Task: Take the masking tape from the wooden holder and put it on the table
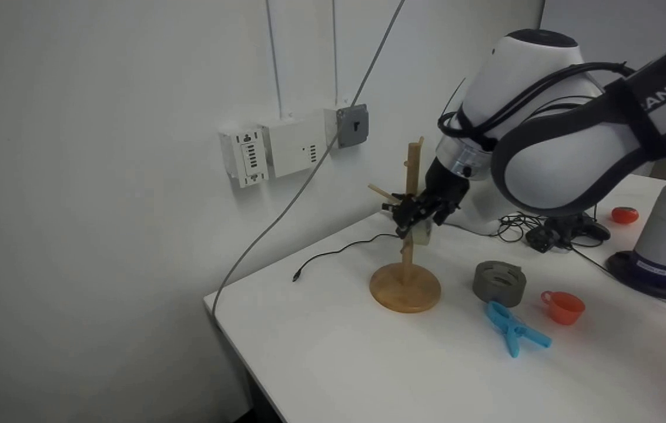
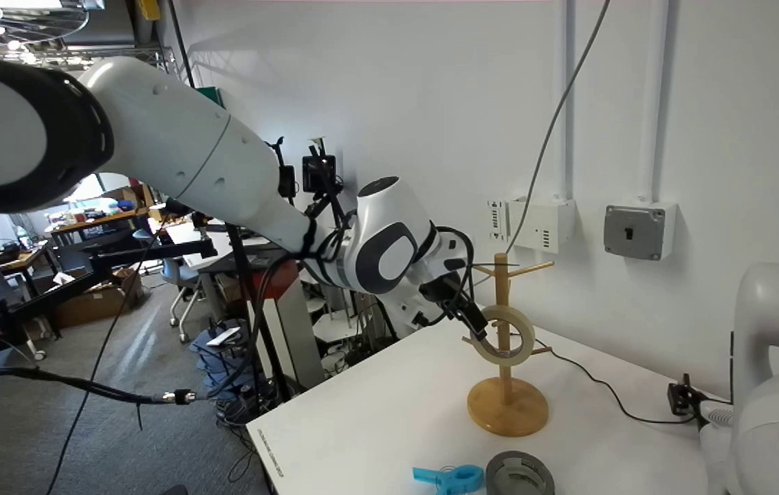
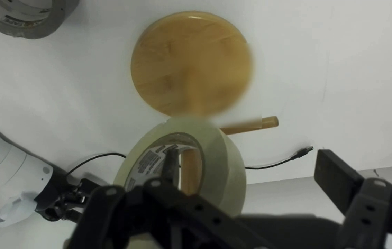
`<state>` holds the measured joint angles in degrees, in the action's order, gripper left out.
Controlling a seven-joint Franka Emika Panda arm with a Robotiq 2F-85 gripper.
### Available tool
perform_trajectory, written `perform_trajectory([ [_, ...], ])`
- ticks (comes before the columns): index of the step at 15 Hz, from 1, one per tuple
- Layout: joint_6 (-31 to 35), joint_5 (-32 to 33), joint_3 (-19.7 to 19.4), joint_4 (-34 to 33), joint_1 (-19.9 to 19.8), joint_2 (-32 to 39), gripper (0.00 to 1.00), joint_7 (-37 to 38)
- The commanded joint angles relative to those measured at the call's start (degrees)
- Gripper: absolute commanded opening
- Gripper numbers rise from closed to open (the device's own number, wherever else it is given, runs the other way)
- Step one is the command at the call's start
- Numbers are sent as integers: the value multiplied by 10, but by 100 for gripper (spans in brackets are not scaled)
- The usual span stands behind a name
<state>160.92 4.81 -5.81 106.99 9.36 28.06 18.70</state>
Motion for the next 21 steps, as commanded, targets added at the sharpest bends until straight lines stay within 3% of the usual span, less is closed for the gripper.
perform_trajectory([
  [1,21,13,-25,-26,18,26,100,18],
  [6,26,6,-34,-36,20,38,100,19],
  [11,25,3,-37,-49,20,45,83,27],
  [13,26,6,-39,-50,23,45,59,29],
  [15,27,7,-41,-49,26,43,52,31],
  [21,43,10,-52,-25,40,28,5,45],
])
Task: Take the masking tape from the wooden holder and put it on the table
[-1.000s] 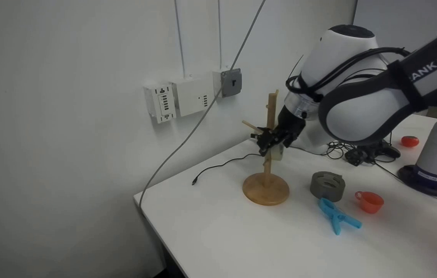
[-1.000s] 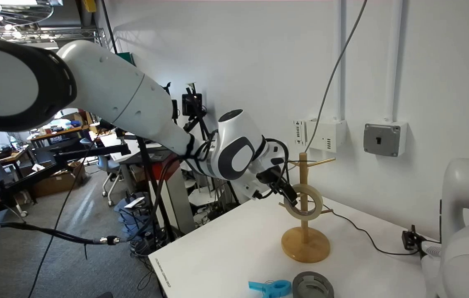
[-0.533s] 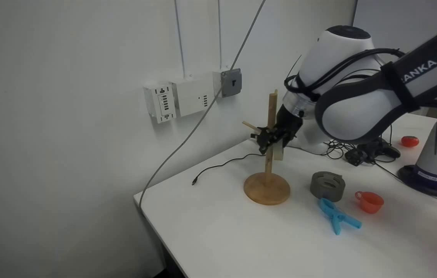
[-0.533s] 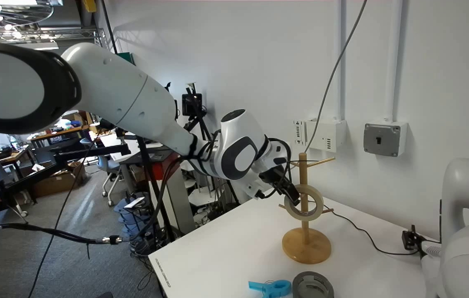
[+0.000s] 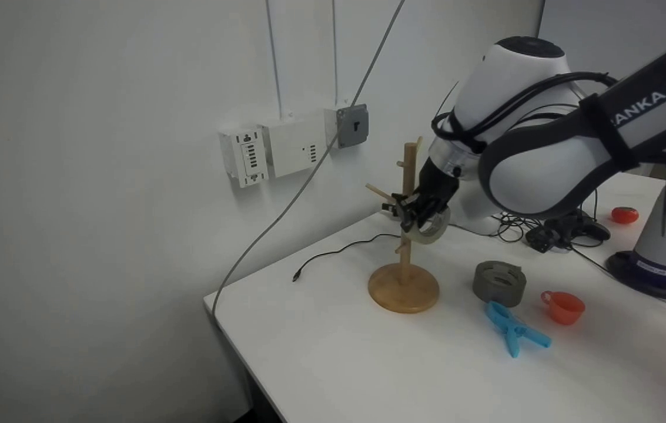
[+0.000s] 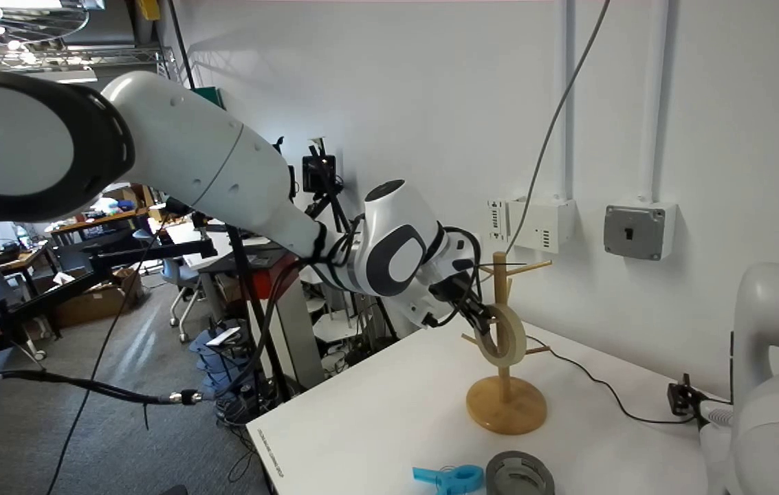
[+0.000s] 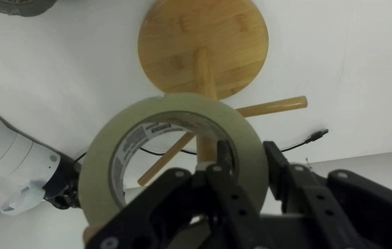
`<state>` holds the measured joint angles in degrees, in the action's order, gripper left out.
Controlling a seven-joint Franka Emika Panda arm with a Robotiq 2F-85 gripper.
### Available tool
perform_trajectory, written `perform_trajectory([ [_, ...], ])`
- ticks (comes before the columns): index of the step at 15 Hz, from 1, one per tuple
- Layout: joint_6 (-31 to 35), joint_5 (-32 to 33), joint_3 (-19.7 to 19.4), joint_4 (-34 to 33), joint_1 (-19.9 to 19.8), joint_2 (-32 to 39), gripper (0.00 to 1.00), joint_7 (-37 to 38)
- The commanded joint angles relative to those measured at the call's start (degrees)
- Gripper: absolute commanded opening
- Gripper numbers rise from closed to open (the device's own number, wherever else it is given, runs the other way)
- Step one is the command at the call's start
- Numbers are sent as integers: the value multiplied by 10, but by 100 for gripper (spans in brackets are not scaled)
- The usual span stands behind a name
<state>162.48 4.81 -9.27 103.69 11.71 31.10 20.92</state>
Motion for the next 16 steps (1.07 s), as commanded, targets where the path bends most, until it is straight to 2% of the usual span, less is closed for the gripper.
perform_trajectory([
  [1,29,11,-22,12,21,-5,5,27],
  [8,31,14,-47,42,43,-30,7,58],
  [16,17,8,-29,88,41,-89,7,50],
])
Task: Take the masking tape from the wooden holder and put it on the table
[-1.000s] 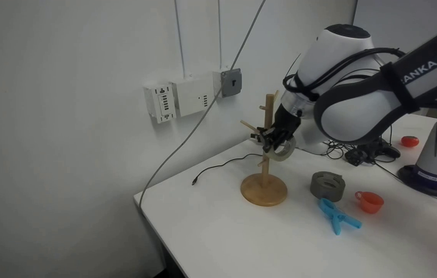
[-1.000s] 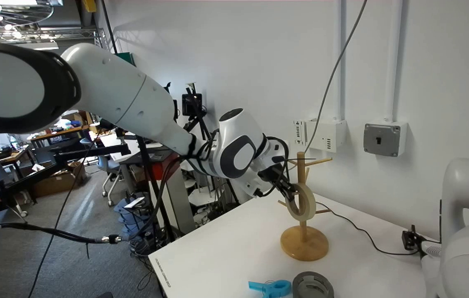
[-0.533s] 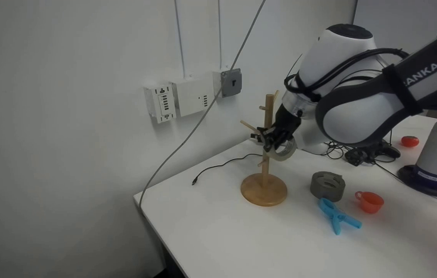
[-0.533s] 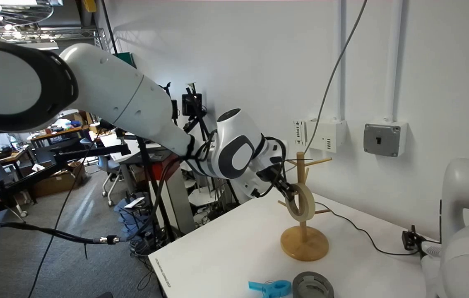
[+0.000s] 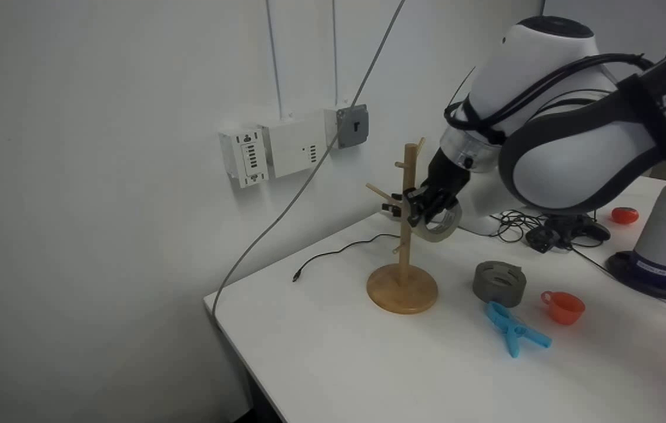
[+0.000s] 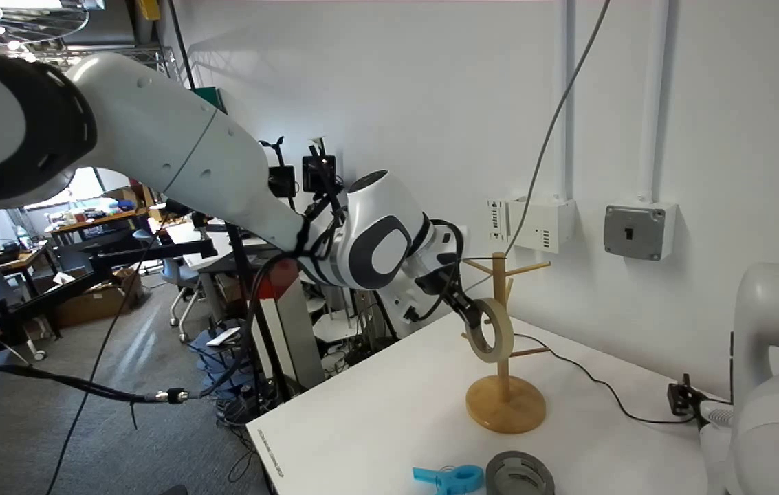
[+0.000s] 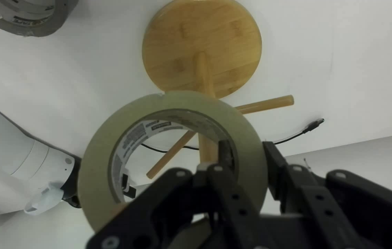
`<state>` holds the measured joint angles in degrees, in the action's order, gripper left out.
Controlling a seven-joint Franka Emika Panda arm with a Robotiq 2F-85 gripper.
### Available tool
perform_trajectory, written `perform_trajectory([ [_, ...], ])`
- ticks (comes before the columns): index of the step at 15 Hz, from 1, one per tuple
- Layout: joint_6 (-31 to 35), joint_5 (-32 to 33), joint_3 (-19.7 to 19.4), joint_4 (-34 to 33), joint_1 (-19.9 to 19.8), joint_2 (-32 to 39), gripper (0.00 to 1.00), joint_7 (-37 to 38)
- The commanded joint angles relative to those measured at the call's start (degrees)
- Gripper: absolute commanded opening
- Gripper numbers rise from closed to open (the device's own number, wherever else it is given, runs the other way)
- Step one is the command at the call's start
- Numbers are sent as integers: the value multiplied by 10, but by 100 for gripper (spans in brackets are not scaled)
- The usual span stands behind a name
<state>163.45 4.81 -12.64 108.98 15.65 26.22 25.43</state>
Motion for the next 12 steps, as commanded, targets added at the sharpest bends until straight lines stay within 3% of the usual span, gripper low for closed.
perform_trajectory([
  [1,8,12,3,40,4,-47,7,7],
  [12,-7,12,-1,107,10,-129,7,4],
])
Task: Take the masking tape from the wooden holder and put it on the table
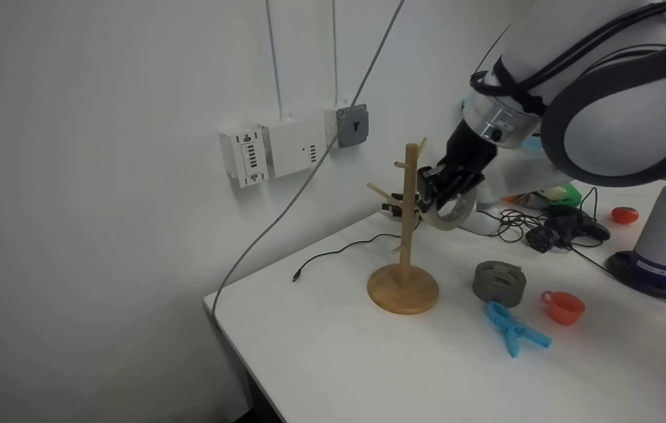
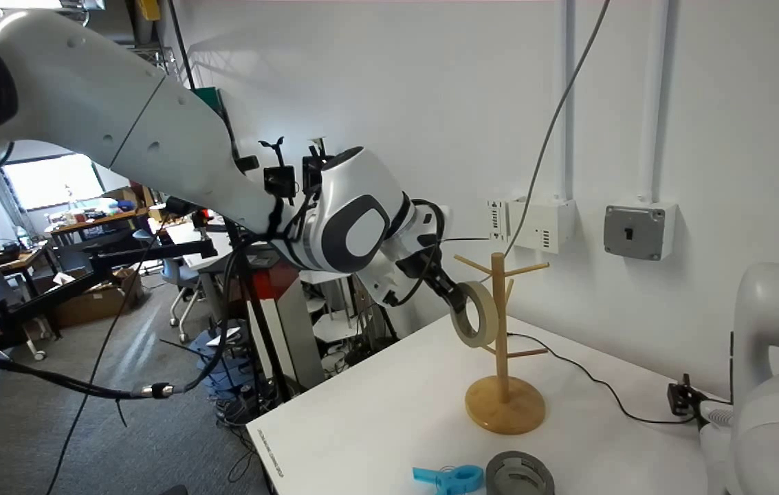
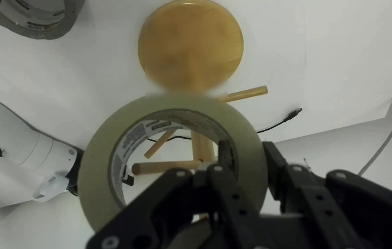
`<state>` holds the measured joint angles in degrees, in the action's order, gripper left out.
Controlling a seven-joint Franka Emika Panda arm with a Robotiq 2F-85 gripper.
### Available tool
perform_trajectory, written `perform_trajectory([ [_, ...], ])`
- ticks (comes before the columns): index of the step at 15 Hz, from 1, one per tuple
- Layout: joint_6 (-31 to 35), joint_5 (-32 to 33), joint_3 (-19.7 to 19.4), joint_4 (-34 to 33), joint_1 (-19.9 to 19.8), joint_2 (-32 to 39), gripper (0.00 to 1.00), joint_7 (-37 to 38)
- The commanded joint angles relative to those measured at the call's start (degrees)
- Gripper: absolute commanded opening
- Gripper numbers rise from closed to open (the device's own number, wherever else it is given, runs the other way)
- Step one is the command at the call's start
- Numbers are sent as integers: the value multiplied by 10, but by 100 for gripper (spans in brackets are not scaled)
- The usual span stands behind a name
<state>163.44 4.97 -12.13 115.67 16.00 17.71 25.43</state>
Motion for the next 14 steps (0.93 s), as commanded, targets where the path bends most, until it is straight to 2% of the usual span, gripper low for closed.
perform_trajectory([
  [1,-9,10,-6,49,6,-51,7,4],
  [8,-32,1,1,117,1,-97,7,-6],
  [9,-40,5,33,124,-29,-101,7,-5],
  [14,-99,-35,86,137,-59,-90,7,-37],
])
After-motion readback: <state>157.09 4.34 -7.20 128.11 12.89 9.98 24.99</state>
